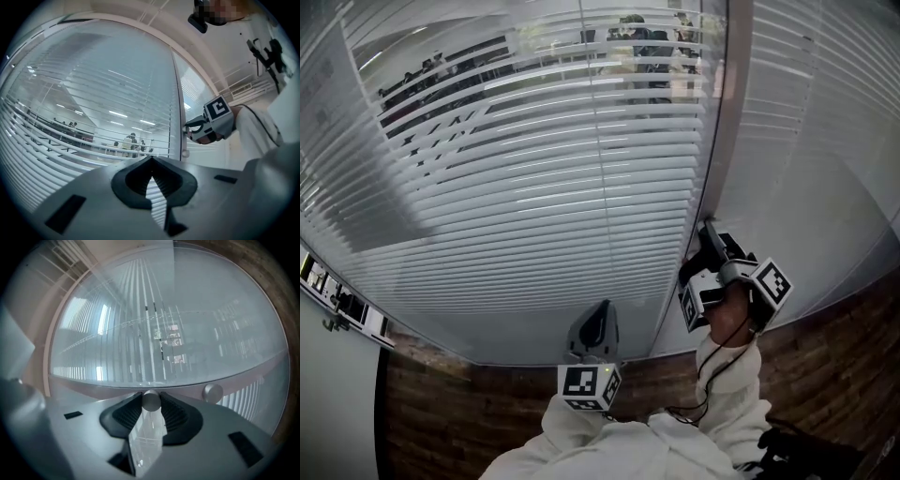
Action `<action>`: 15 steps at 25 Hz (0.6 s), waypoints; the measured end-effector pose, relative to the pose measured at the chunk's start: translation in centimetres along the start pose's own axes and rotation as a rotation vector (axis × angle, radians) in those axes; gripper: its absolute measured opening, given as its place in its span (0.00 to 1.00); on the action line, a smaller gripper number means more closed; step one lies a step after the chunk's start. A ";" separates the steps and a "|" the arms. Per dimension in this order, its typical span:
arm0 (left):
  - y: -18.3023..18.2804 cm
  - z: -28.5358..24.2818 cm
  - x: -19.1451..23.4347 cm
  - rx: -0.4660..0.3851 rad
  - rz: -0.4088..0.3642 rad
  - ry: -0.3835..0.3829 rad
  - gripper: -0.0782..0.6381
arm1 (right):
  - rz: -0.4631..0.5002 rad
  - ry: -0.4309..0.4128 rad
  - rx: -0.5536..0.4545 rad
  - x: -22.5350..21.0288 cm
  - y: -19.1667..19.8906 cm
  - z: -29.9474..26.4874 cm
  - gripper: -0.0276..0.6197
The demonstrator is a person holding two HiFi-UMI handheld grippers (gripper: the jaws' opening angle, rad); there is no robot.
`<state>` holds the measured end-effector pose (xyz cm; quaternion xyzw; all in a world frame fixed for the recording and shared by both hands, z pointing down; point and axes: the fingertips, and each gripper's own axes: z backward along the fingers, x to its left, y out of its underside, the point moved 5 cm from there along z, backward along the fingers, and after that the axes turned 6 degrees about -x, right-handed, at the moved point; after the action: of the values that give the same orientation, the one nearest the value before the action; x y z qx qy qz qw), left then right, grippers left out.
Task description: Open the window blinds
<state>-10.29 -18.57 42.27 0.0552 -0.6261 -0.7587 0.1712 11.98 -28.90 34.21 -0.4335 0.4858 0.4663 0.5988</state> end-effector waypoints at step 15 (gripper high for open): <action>1.6 1.2 -0.1 0.093 0.024 -0.036 0.11 | 1.650 -0.164 0.318 -10.9 10.5 8.9 0.06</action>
<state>-10.25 -17.72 44.05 0.0421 -0.6643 -0.7275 0.1664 2.22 -19.74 45.63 0.1852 0.6615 0.7103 0.1537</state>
